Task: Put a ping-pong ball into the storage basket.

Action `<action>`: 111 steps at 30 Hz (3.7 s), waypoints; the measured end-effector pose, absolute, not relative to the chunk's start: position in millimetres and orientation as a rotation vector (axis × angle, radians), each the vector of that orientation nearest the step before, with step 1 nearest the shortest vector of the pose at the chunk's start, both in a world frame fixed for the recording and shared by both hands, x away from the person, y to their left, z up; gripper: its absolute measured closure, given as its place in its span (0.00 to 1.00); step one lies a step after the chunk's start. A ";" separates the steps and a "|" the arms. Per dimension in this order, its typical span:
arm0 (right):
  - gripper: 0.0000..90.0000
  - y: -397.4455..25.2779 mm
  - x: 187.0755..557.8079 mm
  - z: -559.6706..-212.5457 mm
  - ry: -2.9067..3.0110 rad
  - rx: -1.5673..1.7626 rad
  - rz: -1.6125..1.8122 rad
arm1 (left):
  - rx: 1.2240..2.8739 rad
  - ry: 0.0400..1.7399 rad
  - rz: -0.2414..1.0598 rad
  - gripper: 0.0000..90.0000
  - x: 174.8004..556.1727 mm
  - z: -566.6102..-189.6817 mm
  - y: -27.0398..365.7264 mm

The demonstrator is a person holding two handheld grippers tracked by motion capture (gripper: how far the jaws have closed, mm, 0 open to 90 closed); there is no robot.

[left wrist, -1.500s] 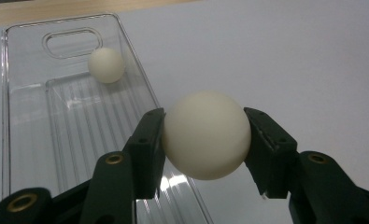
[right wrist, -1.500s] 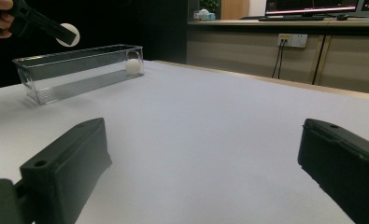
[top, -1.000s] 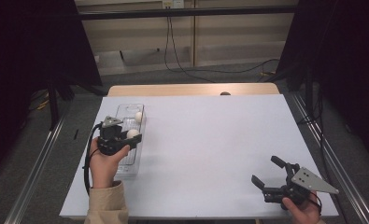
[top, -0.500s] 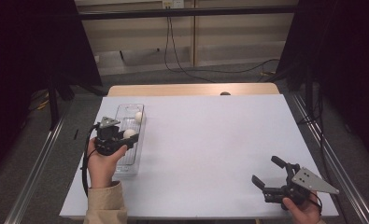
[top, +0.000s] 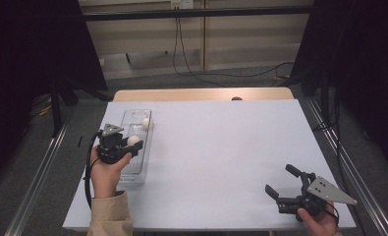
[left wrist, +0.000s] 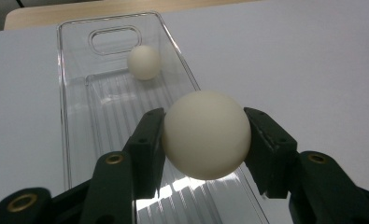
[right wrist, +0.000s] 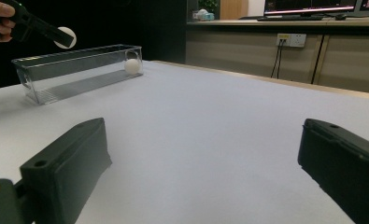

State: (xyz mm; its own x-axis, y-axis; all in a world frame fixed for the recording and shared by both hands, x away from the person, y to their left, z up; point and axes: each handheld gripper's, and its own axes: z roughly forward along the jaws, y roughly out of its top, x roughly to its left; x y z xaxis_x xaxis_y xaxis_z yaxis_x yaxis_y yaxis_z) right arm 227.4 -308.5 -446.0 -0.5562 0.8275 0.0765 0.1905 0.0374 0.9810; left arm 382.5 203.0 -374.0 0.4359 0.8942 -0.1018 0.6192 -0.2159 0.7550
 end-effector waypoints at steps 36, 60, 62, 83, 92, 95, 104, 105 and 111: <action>0.02 -309.0 226.6 -445.8 1.786 1.031 1.554 | 1.946 1.332 0.494 0.57 385.2 -385.7 212.0; 0.02 -309.3 226.5 -445.6 1.786 1.029 1.553 | 1.956 1.355 0.488 0.57 386.9 -392.8 213.6; 0.02 -309.3 226.5 -445.5 1.786 1.027 1.553 | 1.957 1.359 0.489 0.57 387.0 -393.4 213.8; 0.02 -307.2 227.7 -445.3 1.784 1.024 1.558 | 1.967 1.352 0.489 0.56 386.8 -395.3 212.9; 0.02 -307.9 227.7 -445.5 1.780 1.029 1.558 | 1.945 1.341 0.503 0.45 385.7 -392.7 212.7; 0.02 -307.7 227.8 -445.6 1.781 1.029 1.559 | 1.929 1.336 0.505 0.43 385.0 -391.4 212.6; 0.02 -307.9 228.0 -445.3 1.781 1.024 1.558 | 1.907 1.325 0.512 0.33 383.5 -388.8 210.6; 0.02 -307.9 228.0 -445.2 1.781 1.023 1.558 | 1.908 1.321 0.514 0.32 383.4 -388.0 210.5; 0.02 -308.7 227.3 -445.9 1.784 1.025 1.554 | 1.877 1.309 0.516 0.25 382.3 -384.6 209.2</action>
